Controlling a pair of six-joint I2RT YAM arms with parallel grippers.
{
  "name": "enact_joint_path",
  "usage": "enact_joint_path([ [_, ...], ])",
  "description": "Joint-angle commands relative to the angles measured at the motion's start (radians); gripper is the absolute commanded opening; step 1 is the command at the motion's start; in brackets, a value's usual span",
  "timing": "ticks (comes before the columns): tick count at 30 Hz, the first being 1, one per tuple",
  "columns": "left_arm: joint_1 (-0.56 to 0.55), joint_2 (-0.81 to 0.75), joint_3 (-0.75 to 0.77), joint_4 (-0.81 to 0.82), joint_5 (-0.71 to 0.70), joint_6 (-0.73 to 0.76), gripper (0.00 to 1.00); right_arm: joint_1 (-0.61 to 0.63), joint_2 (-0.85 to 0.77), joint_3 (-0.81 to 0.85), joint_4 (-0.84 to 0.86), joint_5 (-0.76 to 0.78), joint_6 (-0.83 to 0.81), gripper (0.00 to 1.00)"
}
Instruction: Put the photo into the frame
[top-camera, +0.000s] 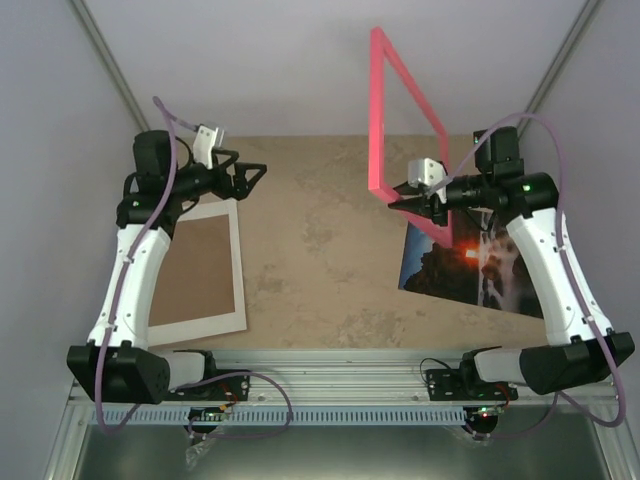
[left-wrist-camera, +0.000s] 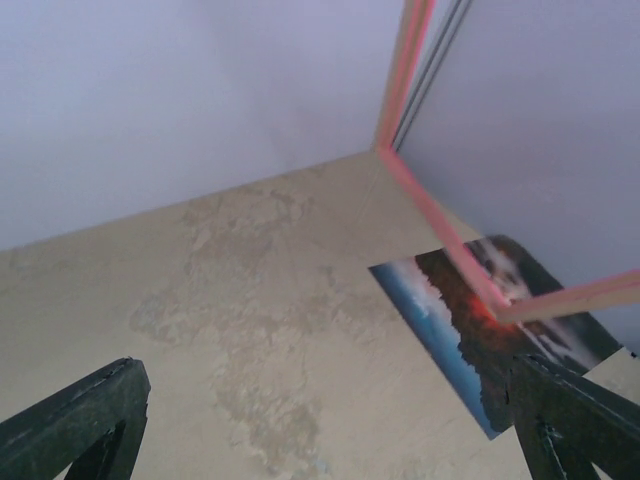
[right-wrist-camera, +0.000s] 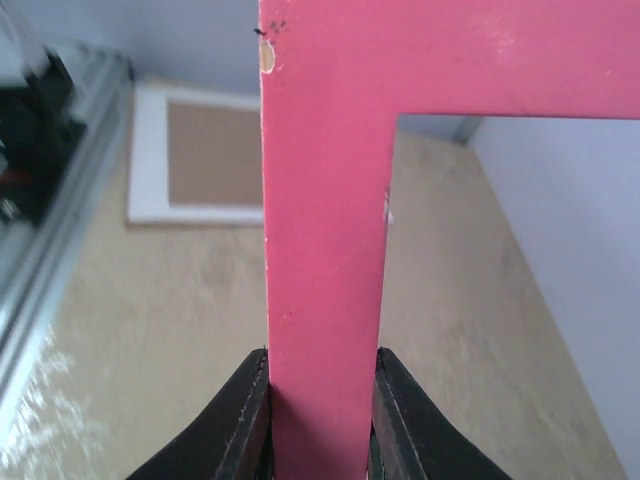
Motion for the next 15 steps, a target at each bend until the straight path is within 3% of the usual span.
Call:
enact_joint_path([
  [1,-0.004,-0.057,-0.010,0.134,0.081,-0.086,0.99,0.002,-0.052,0.032,0.195,-0.358,0.190,0.01],
  [9,-0.004,-0.052,-0.029,0.255,0.138,-0.176,0.99,0.019,-0.062,0.021,0.432,-0.761,0.559,0.01],
  [15,-0.004,-0.041,-0.042,0.355,0.151,-0.222,0.99,0.104,-0.069,0.039,0.473,-0.835,0.673,0.01],
])
